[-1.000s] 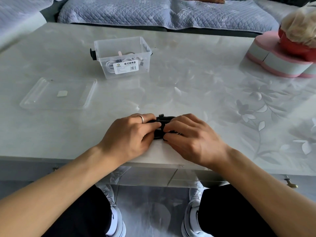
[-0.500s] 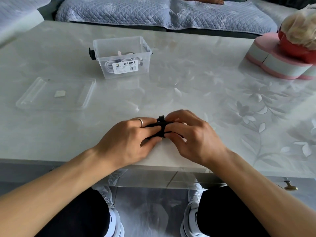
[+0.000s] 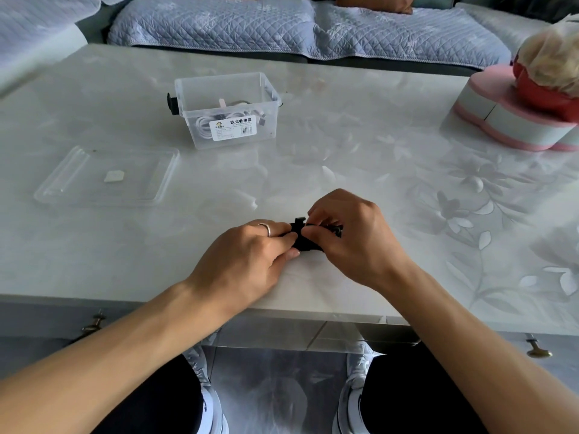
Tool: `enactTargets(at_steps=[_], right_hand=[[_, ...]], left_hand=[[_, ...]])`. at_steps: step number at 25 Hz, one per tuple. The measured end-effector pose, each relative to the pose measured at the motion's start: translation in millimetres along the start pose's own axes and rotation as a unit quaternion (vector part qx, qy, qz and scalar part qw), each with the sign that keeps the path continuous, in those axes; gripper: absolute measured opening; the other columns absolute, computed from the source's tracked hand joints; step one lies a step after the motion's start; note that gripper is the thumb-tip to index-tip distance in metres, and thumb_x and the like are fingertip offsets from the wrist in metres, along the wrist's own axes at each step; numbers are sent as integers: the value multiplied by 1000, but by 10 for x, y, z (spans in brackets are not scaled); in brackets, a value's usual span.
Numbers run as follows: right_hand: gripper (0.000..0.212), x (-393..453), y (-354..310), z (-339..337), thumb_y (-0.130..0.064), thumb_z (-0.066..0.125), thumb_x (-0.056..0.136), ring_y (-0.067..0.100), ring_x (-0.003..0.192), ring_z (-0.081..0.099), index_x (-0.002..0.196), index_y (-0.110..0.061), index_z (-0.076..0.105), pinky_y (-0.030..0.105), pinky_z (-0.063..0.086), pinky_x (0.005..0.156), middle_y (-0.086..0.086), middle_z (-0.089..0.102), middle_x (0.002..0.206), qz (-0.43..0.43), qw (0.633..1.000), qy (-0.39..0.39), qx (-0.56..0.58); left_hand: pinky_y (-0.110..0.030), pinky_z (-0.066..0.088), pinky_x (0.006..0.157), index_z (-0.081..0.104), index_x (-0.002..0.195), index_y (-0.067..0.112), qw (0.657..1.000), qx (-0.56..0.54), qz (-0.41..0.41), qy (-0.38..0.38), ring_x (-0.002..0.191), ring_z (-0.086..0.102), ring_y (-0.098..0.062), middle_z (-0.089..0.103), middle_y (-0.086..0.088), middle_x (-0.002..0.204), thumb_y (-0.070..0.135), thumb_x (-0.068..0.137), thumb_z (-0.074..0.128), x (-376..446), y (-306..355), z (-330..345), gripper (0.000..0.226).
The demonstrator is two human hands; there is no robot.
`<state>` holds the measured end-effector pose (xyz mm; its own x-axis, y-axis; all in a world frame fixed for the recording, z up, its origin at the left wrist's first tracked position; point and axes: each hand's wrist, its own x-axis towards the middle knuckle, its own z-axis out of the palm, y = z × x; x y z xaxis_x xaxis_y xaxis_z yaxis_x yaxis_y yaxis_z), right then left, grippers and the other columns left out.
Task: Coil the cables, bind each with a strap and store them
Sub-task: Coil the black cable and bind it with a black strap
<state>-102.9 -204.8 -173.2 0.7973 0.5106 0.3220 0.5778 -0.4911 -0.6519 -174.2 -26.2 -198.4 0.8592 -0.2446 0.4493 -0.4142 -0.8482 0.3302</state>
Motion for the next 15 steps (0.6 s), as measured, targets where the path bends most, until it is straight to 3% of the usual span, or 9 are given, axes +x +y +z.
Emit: enactTargets(at_steps=[2,4,9,15], right_hand=[[7,83,-11,10,-17,72,82,7,80,61,76,-13,70,14,46,68,-5,66,92,64,997,-32,0],[10,136,-35,25,-19,72,83,7,81,61,75,-17,68,18,48,67,-6,64,92,94,995,-42,-9],[10,185,-64,49,-20,72,83,7,78,60,74,-18,70,18,47,67,-6,62,89,87,995,-43,-19],[10,237,-89,37,-20,74,81,-1,68,56,74,-13,73,10,43,58,-10,61,73,120,991,-54,-17]], left_hand=[[-39,60,68,76,102,7,1000,3,19,-2,93,70,-28,74,-7,105,28,92,54,4,-12,-3,32],[-38,60,69,75,101,6,1000,-1,27,4,93,70,-26,74,-7,104,25,92,57,-2,-36,-4,28],[-39,60,69,74,103,9,999,-24,13,31,91,71,-26,74,-6,105,17,88,68,-14,-38,25,18],[-40,59,72,73,112,8,999,-21,29,30,95,71,-28,73,-9,108,15,90,64,-20,-58,45,25]])
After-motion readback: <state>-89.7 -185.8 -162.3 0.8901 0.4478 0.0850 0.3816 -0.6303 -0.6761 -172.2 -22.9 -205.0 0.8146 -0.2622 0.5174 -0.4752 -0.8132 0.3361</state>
